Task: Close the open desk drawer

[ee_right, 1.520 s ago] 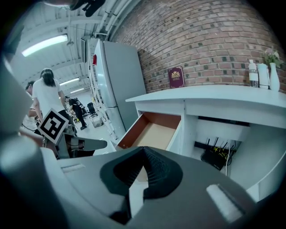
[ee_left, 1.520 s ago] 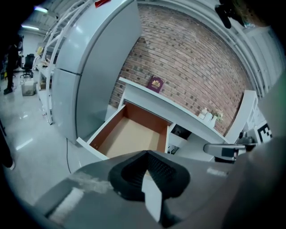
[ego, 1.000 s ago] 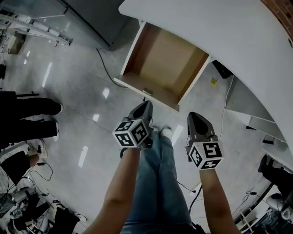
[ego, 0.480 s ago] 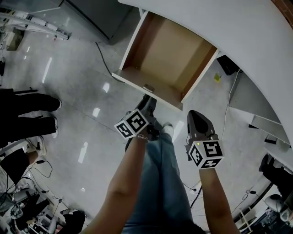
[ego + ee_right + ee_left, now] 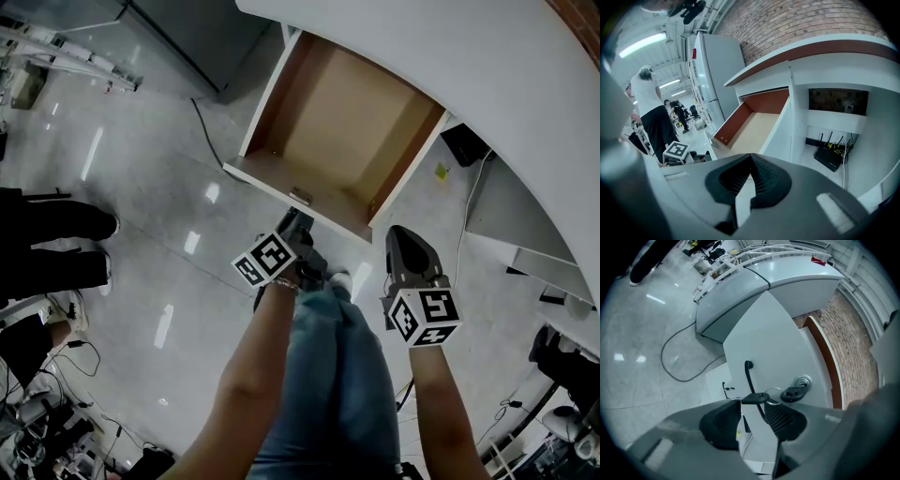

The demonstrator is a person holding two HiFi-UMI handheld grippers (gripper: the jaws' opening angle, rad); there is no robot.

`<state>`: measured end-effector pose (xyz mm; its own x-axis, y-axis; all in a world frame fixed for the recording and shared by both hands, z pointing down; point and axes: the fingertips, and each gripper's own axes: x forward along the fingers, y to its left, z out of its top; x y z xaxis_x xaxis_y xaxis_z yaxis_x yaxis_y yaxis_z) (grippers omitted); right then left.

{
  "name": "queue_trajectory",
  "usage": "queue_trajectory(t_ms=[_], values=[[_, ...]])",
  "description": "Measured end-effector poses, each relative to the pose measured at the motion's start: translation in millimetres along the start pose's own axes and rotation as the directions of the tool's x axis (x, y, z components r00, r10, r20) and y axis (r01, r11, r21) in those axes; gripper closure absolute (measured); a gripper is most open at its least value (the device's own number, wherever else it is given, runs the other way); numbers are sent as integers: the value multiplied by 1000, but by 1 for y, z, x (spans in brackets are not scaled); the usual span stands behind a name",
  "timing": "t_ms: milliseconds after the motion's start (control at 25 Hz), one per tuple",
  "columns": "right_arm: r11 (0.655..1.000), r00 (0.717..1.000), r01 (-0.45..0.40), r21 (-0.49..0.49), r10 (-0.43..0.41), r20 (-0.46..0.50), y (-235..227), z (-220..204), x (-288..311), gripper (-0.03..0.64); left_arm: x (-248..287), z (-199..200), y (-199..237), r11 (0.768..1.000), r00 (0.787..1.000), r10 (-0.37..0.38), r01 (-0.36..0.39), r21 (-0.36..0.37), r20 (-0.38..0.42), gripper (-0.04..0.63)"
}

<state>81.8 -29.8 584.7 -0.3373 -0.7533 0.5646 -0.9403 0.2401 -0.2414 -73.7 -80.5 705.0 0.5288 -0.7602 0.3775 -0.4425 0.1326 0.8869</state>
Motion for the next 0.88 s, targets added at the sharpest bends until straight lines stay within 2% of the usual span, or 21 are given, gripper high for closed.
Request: queue_trajectory(t_ms=[120, 280, 440, 520, 560, 600, 680, 720, 760, 800, 880], values=[[1000, 1000, -1, -7, 1, 5, -5, -1, 5, 617, 5, -1, 5, 999, 1000, -30, 30, -18, -3, 449], [1000, 1000, -2, -19, 3, 1, -10, -8, 11, 617, 9, -3, 12, 991, 994, -106, 106, -81, 9, 379], [999, 998, 8, -34, -6, 65, -15, 1, 11, 617, 13, -4, 17, 969, 977, -214, 212, -131, -1, 311], [999, 995, 12, -36, -9, 104, -19, 9, 10, 617, 16, -5, 15, 946, 957, -288, 283, -159, -9, 313], [999, 993, 15, -39, -10, 117, -21, 11, 11, 617, 16, -5, 12, 927, 941, -337, 331, -177, -5, 330], [999, 992, 18, -43, -13, 125, -23, 13, 12, 617, 15, -5, 7, 902, 919, -394, 387, -192, 4, 376], [999, 991, 25, -47, -19, 132, -27, 13, 15, 617, 12, -2, -7, 842, 863, -504, 498, -208, 30, 500], [998, 991, 30, -46, -24, 133, -29, 12, 16, 617, 10, -1, -11, 820, 842, -537, 533, -210, 42, 568], [998, 991, 35, -43, -29, 132, -31, 11, 17, 617, 9, 0, -14, 809, 832, -553, 550, -208, 50, 580], [999, 991, 38, -39, -33, 130, -32, 9, 17, 617, 9, 1, -14, 807, 830, -555, 553, -206, 53, 580], [999, 992, 40, -31, -36, 123, -32, 6, 15, 617, 10, 0, -14, 816, 838, -544, 541, -202, 46, 575]])
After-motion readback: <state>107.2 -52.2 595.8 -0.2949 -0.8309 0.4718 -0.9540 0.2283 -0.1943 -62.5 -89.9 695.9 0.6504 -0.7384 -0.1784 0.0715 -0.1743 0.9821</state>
